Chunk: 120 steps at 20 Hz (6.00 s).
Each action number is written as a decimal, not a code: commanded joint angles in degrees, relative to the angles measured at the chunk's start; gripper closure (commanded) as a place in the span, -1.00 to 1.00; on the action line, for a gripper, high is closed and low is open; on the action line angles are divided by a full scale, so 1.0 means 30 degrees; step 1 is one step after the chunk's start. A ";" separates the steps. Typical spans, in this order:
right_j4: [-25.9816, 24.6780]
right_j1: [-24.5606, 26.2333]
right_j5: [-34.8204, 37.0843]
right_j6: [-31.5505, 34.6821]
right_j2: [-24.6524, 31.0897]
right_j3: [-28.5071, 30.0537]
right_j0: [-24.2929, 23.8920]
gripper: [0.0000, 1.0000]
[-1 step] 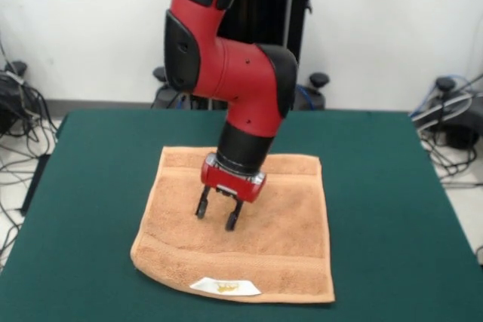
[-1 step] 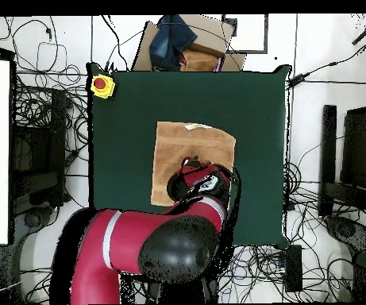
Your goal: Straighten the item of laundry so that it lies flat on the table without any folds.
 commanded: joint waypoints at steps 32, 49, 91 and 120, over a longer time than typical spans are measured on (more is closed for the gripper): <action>-0.2739 -0.0027 -0.4450 0.1733 0.3090 0.5594 -0.0073 -1.00; 0.5839 0.2650 -0.9087 0.1644 -0.1402 0.4722 0.3613 -1.00; -0.0161 -0.3332 -0.1961 0.1025 0.1511 0.4462 -0.0571 -1.00; -0.2003 -0.2632 0.0776 0.0015 0.3554 0.4731 -0.1206 -1.00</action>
